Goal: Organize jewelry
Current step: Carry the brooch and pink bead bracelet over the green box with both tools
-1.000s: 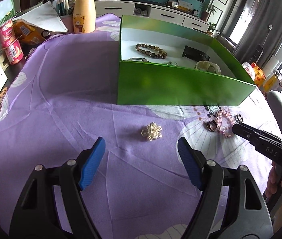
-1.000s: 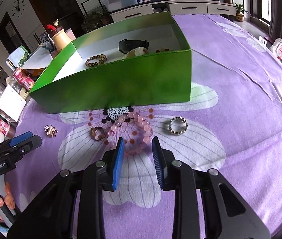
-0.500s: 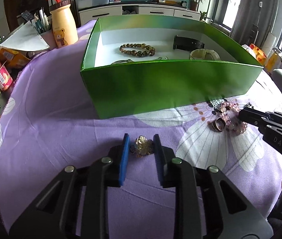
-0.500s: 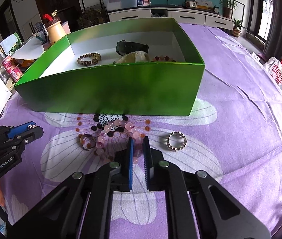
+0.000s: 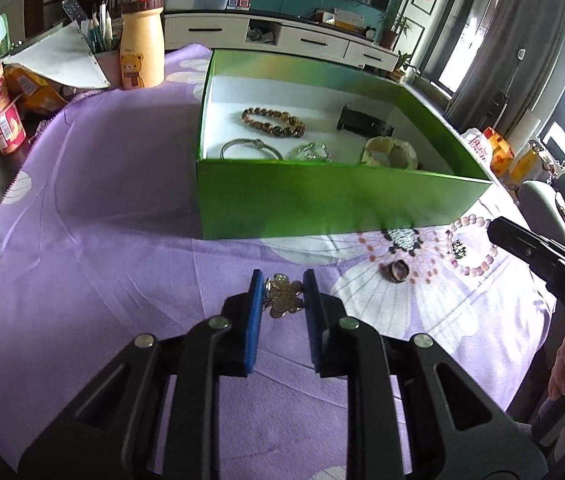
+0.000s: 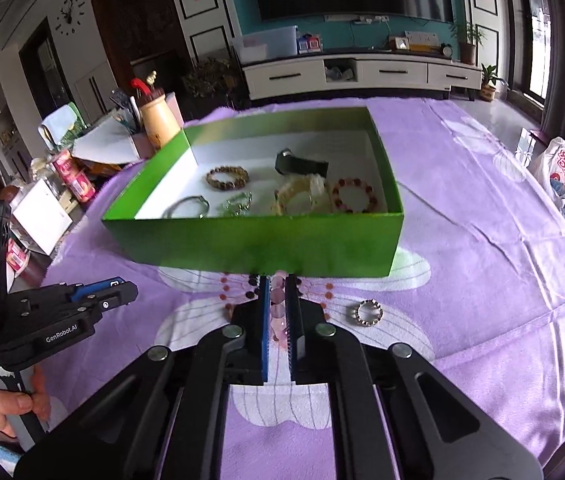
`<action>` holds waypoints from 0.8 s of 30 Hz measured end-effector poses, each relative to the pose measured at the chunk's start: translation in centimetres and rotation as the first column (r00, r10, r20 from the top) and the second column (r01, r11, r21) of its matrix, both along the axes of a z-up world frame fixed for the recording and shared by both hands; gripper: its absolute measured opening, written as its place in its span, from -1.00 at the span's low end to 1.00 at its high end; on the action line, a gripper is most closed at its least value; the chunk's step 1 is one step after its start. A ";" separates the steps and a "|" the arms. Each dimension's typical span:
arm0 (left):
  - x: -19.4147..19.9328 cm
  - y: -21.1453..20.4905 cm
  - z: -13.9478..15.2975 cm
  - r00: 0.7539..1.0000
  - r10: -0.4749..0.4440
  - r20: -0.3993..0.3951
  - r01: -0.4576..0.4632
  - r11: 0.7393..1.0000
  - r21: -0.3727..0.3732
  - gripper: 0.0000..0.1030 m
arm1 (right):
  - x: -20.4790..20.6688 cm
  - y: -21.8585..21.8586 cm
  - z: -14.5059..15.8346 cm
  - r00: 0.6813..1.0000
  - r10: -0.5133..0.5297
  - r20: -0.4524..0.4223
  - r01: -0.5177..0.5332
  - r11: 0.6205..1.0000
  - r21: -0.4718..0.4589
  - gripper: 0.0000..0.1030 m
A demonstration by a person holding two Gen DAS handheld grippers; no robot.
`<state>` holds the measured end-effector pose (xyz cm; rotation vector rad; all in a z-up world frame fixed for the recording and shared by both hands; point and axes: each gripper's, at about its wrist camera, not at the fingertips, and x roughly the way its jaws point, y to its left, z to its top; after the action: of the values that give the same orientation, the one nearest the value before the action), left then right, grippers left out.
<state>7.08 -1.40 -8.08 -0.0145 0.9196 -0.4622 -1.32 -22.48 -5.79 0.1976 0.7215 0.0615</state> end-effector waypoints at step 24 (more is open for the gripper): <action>-2.1 1.3 3.3 0.998 -0.008 0.054 0.011 0.998 -0.061 -0.62 | -2.1 0.3 2.6 0.999 0.001 0.044 -0.001 1.000 0.002 -0.87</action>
<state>4.97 -0.09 -4.77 -0.0535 0.8523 -0.4972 -3.43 -22.19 -3.17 0.1975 0.6774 0.0673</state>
